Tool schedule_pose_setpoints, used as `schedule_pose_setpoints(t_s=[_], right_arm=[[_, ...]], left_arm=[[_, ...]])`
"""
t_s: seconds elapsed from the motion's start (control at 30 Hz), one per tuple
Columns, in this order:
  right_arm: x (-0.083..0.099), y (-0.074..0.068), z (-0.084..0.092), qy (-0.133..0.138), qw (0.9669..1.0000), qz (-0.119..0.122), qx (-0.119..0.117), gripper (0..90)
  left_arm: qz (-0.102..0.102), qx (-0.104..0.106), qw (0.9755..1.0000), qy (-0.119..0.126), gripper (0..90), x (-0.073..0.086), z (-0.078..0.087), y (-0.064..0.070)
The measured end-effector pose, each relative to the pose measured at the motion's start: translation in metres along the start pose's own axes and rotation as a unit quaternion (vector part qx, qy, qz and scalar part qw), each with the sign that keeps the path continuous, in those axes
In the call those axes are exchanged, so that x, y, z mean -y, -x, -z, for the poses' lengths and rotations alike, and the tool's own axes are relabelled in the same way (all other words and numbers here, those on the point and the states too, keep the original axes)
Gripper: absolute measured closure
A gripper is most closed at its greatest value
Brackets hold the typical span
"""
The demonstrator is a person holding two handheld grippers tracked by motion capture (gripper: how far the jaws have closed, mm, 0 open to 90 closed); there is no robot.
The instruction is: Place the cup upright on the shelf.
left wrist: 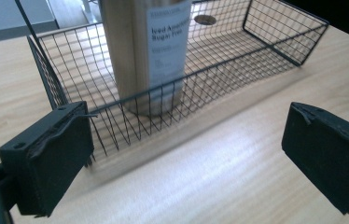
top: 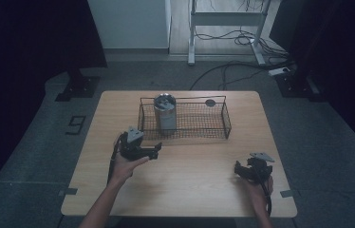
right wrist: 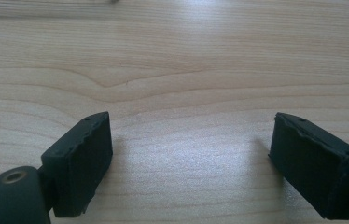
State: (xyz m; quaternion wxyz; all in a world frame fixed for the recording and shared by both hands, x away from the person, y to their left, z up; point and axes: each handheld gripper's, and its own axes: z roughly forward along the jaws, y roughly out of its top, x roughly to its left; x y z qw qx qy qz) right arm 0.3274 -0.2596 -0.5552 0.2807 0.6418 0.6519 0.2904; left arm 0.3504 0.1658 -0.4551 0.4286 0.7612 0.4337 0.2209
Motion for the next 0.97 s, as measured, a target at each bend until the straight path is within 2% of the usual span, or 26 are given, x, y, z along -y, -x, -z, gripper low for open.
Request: schedule_pose_setpoints(t_s=[0.1,0.3,0.6,0.97], right_arm=[[0.000,0.000,0.000,0.000,1.0000,0.000,0.000,12.9],[0.000,0.000,0.000,0.000,1.0000,0.000,0.000,12.9],[0.000,0.000,0.000,0.000,1.0000,0.000,0.001,12.9],[0.000,0.001,0.000,0.000,1.0000,0.000,0.001,12.9]], left_arm=[[0.003,0.007,1.0000,0.003,2.0,0.009,0.007,0.002],[-0.007,0.007,1.0000,-0.002,2.0,0.026,0.020,0.003],[0.005,0.006,0.9999,-0.009,1.8,0.053,0.032,0.001],[0.006,0.010,0.9998,-0.017,1.9,0.058,0.031,0.000]])
